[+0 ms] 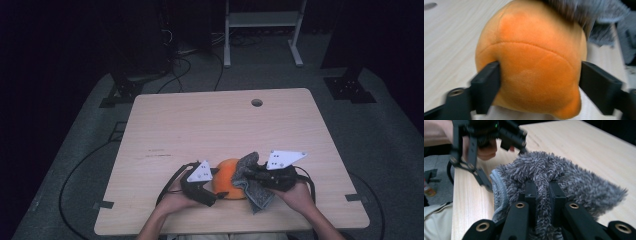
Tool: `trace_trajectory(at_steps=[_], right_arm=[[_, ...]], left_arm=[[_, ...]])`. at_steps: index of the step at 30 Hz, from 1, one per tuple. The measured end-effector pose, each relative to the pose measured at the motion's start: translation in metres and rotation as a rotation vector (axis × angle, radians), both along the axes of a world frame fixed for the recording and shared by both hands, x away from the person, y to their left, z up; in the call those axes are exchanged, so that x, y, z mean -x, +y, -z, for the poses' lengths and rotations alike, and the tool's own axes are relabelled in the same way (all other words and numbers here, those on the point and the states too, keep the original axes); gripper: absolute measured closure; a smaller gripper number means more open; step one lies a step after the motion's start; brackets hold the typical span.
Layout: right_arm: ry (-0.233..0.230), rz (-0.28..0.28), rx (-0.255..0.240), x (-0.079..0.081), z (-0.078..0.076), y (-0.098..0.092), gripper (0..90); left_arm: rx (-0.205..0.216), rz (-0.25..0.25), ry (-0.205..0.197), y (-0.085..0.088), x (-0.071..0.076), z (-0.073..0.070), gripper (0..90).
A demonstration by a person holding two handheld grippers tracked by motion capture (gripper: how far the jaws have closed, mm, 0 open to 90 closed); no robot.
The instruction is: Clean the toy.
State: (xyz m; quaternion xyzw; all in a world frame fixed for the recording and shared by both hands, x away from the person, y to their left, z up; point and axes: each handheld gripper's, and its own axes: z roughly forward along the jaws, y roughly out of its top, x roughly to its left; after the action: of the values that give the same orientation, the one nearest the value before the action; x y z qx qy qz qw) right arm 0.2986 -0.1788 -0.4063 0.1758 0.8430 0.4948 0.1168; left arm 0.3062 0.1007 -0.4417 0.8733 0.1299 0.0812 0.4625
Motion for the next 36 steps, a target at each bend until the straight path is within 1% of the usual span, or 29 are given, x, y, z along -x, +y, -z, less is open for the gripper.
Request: trace_trajectory(at_steps=[1, 2, 3, 4, 5, 6, 7, 9, 10, 12, 13, 14, 15, 17, 18, 20, 22, 23, 24, 26, 28, 29, 30, 31, 32, 33, 34, 35, 36], right_arm=[[0.007, -0.002, 0.002, 0.0, 0.003, 0.0, 79.7], [0.01, -0.004, -0.003, 0.001, 0.005, 0.0, 79.8], [0.014, -0.009, -0.01, 0.002, 0.008, -0.001, 79.8], [0.018, -0.01, -0.018, 0.003, 0.01, -0.001, 79.8], [0.016, -0.01, -0.026, 0.004, 0.011, -0.002, 79.8], [0.017, -0.009, -0.035, 0.004, 0.013, -0.004, 79.8], [0.022, -0.01, -0.039, 0.004, 0.014, -0.006, 79.8], [0.023, 0.003, -0.036, 0.004, 0.019, -0.013, 79.8], [0.032, 0.01, -0.031, 0.002, 0.022, -0.02, 79.8], [0.074, 0.044, -0.027, -0.002, 0.028, -0.034, 79.7], [0.088, 0.068, -0.007, -0.003, 0.031, -0.041, 79.7], [0.101, 0.087, 0.012, -0.003, 0.033, -0.046, 79.7], [0.113, 0.096, 0.022, -0.003, 0.034, -0.05, 79.7], [0.11, 0.098, 0.047, -0.001, 0.033, -0.055, 79.7], [0.104, 0.094, 0.039, 0.001, 0.029, -0.055, 79.7], [0.07, 0.068, 0.001, 0.004, 0.013, -0.05, 79.7], [0.034, 0.022, -0.012, 0.006, -0.004, -0.037, 79.7], [0.003, -0.006, -0.003, 0.007, -0.013, -0.027, 79.7], [-0.013, -0.041, 0.017, 0.008, -0.022, -0.012, 79.8], [-0.034, -0.086, 0.074, 0.007, -0.03, 0.007, 79.7], [-0.029, -0.105, 0.149, 0.002, -0.027, 0.022, 79.8], [-0.015, -0.107, 0.172, 0.0, -0.022, 0.025, 79.9], [-0.005, -0.103, 0.169, -0.002, -0.016, 0.024, 79.9], [0.002, -0.098, 0.151, -0.003, -0.014, 0.023, 80.0], [0.011, -0.096, 0.132, -0.003, -0.01, 0.019, 80.0], [0.014, -0.093, 0.124, -0.002, -0.009, 0.017, 80.0], [0.011, -0.093, 0.118, -0.001, -0.008, 0.016, 79.9], [0.012, -0.089, 0.113, 0.0, -0.006, 0.013, 79.9], [0.016, -0.086, 0.106, 0.0, -0.005, 0.009, 79.9]], left_arm=[[0.042, -0.018, 0.049, 0.001, -0.003, 0.0, 12.0], [0.08, -0.028, 0.108, 0.003, -0.007, -0.001, 8.4], [0.103, -0.038, 0.15, 0.002, -0.01, -0.001, 7.0], [0.091, -0.056, 0.155, 0.001, -0.012, -0.001, 6.8], [0.051, -0.076, 0.143, -0.002, -0.013, 0.001, 7.7], [0.045, -0.077, 0.153, -0.003, -0.013, 0.002, 8.8], [0.054, -0.08, 0.159, -0.004, -0.013, 0.003, 8.9], [0.053, -0.075, 0.131, -0.005, -0.011, 0.001, 11.8], [0.055, -0.075, 0.119, -0.006, -0.009, 0.0, 13.3], [0.049, -0.074, 0.101, -0.008, -0.008, -0.002, 14.3], [0.045, -0.072, 0.096, -0.009, -0.007, -0.002, 14.5], [0.038, -0.067, 0.081, -0.01, -0.006, -0.003, 15.4], [0.029, -0.063, 0.072, -0.01, -0.004, -0.003, 15.6], [0.015, -0.061, 0.053, -0.011, -0.002, -0.004, 15.7], [0.009, -0.061, 0.043, -0.012, 0.0, -0.004, 15.7], [-0.005, -0.05, 0.015, -0.014, 0.002, -0.005, 15.8], [-0.023, -0.033, -0.019, -0.018, 0.007, -0.006, 15.8], [-0.04, -0.025, -0.039, -0.02, 0.009, -0.007, 15.9], [-0.047, -0.017, -0.045, -0.021, 0.011, -0.007, 15.9], [-0.053, -0.011, -0.051, -0.022, 0.012, -0.006, 15.9], [-0.039, -0.009, -0.039, -0.019, 0.011, -0.006, 15.7], [-0.03, -0.018, -0.02, -0.016, 0.009, -0.005, 14.2], [-0.016, -0.029, -0.002, -0.015, 0.007, -0.004, 10.0], [-0.002, -0.049, 0.049, -0.013, 0.002, -0.002, 7.9], [0.002, -0.059, 0.108, -0.013, -0.003, 0.001, 4.6], [0.008, -0.066, 0.152, -0.014, -0.007, 0.003, 2.6], [0.021, -0.067, 0.188, -0.013, -0.01, 0.005, 2.4], [0.025, -0.067, 0.171, -0.013, -0.008, 0.006, 3.7], [0.027, -0.056, 0.141, -0.013, -0.006, 0.004, 8.7]])
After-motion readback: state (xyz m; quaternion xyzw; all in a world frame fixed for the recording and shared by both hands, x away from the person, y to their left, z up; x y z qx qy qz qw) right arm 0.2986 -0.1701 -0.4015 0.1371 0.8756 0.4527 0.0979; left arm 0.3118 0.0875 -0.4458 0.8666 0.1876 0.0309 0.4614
